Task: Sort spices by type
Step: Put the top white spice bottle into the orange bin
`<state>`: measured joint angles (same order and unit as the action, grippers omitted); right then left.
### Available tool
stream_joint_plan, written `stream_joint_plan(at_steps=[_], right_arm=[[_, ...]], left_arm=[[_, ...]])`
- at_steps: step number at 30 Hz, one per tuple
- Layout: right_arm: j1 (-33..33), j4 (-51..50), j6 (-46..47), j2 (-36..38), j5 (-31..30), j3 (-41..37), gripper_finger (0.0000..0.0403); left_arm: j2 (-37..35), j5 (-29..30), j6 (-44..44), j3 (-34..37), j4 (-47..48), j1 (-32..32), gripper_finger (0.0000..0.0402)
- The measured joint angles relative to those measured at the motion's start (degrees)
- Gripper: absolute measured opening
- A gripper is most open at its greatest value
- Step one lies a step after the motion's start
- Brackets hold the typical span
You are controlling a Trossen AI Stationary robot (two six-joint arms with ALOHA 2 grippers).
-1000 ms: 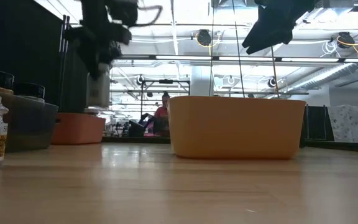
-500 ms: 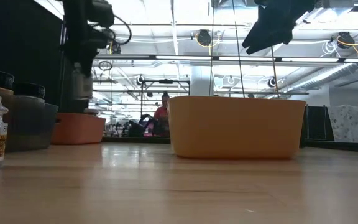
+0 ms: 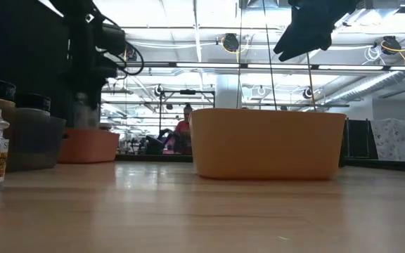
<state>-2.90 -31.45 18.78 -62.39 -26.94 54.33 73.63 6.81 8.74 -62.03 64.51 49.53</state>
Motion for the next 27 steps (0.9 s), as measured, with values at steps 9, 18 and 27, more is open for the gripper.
stream_joint_plan(at_steps=[9, 18, 27], right_arm=[[0.0, -0.02, 1.38, 0.0, 0.09, 0.0, 0.0226], [0.0, -0.02, 1.57, 0.0, 0.22, 0.0, 0.0226], [0.0, -0.02, 1.58, 0.0, 0.24, 0.0, 0.0226]], left_arm=[[0.52, 0.61, 7.13, 5.13, -6.84, -0.01, 0.0203], [0.5, -0.24, 8.97, 9.02, -10.74, -0.05, 0.0219], [0.48, -0.4, 7.3, 9.64, -11.75, -0.06, 0.0274]])
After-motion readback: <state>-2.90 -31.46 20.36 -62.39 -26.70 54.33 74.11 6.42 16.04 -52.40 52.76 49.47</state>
